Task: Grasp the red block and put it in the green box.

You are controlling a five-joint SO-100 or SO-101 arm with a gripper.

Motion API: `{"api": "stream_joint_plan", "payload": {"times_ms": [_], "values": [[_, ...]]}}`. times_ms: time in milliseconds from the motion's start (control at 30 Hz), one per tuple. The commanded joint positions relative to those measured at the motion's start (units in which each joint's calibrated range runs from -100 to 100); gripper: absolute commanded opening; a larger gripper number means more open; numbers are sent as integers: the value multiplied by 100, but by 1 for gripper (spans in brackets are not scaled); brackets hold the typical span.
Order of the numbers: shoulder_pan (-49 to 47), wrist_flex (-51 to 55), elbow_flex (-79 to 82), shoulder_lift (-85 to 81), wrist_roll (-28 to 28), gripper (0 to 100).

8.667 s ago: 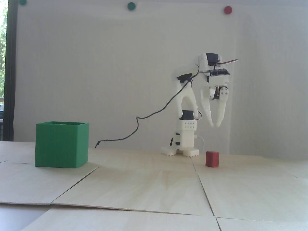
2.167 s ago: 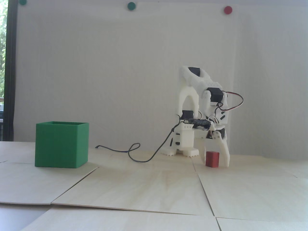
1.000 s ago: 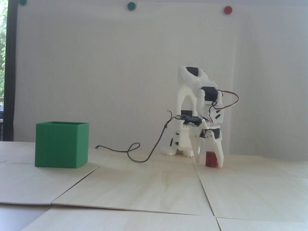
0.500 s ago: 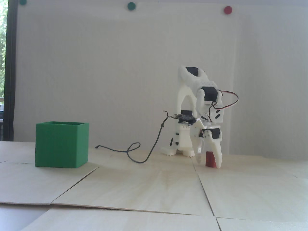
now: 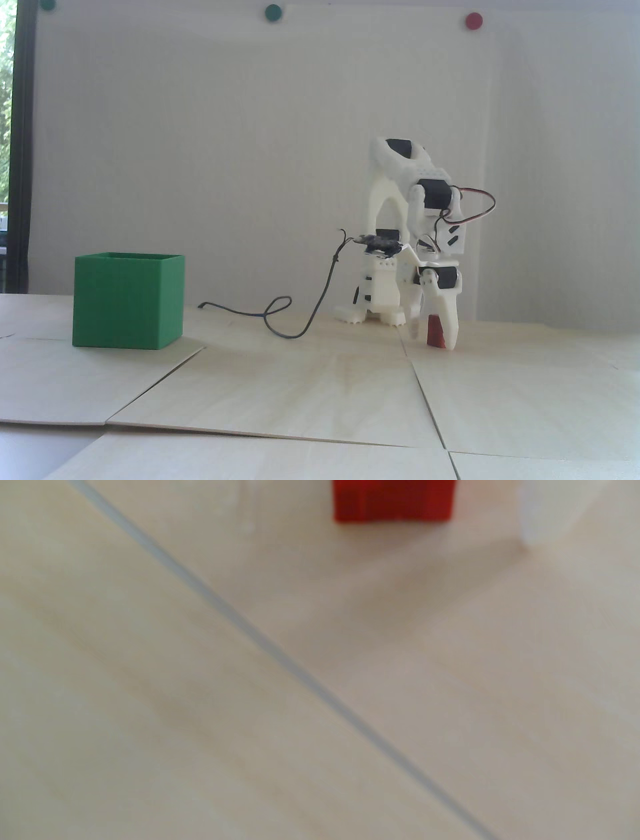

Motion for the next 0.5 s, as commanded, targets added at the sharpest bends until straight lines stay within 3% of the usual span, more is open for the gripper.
{"api": "stream_joint_plan", "payload": {"times_ms": [0, 467], "values": [[26, -214, -59, -313, -25, 26], [26, -399, -103, -313, 219, 26]]}}
